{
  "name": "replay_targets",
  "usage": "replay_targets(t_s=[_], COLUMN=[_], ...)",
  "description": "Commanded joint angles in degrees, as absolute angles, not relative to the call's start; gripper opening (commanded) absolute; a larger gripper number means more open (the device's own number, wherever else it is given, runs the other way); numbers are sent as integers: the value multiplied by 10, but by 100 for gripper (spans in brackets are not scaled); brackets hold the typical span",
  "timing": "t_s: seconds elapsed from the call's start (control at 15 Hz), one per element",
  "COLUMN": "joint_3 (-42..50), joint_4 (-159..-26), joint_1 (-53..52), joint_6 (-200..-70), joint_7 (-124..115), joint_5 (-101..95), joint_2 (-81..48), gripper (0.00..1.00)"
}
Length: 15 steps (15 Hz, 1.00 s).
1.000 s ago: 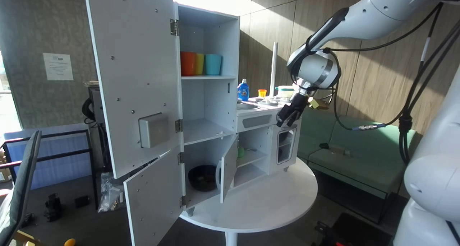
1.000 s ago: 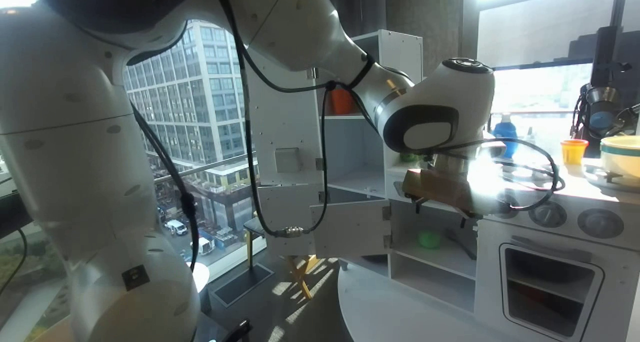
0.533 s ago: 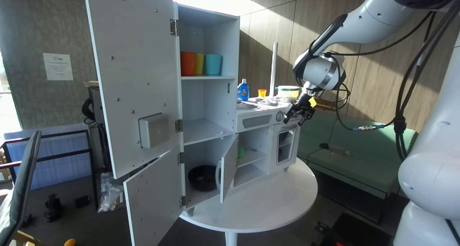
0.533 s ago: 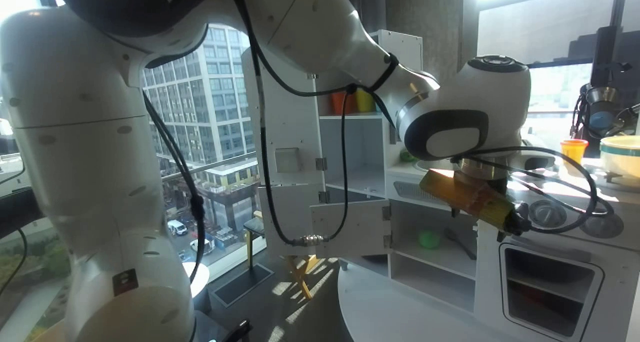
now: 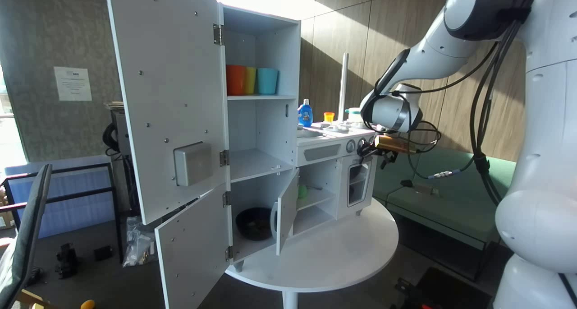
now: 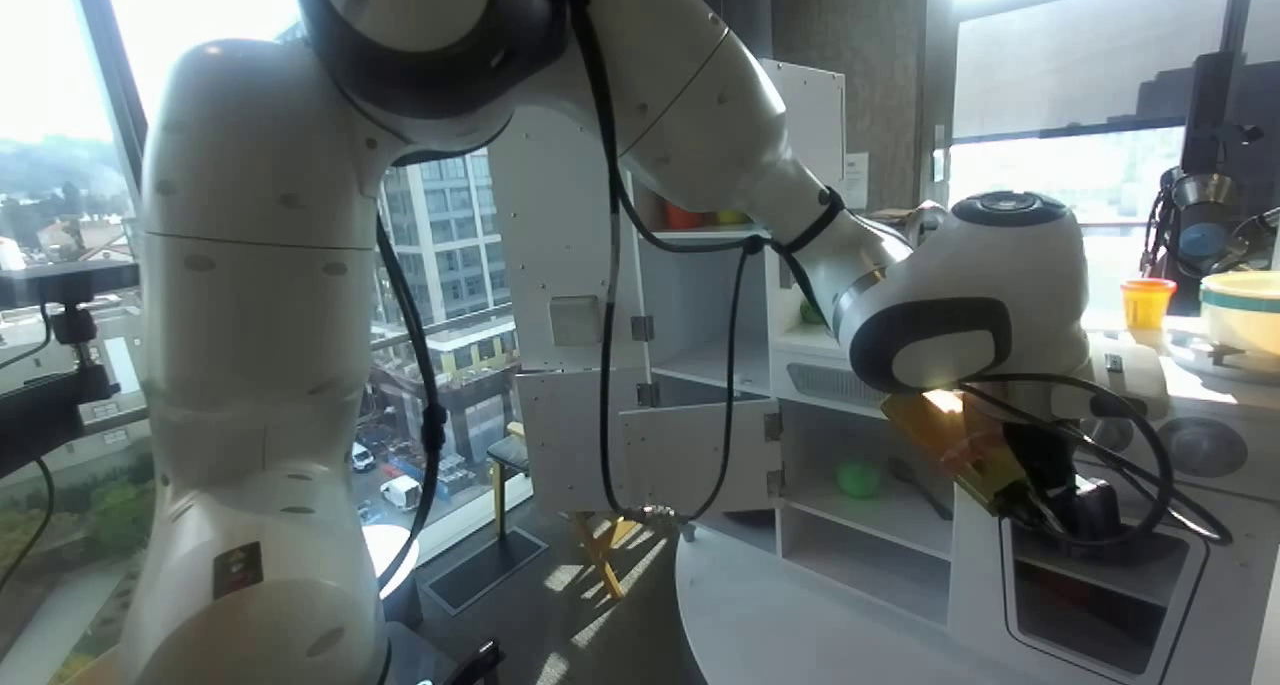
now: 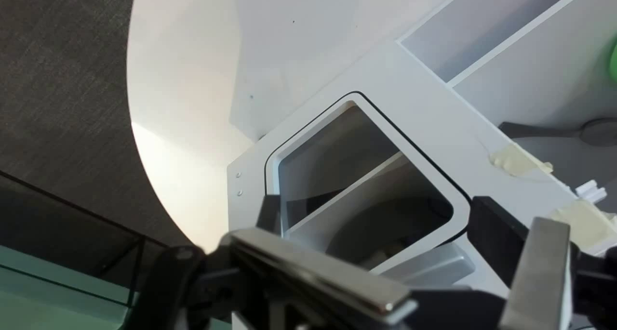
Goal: Open the cupboard doors
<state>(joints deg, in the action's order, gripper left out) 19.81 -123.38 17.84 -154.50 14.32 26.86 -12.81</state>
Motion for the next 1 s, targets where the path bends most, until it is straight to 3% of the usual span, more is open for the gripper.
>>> replay_targets(t_s=[0.0,0.53,0.93], joint_3=[195,215,213], joint_4=[-1179,-1125,-1136], joint_1=[196,177,175], joint_6=[-1543,-1557,-1545], joint_7=[8,-249,-285], joint_5=[239,182,166], joint_2=[-164,-199,-198], gripper=[100,100,100])
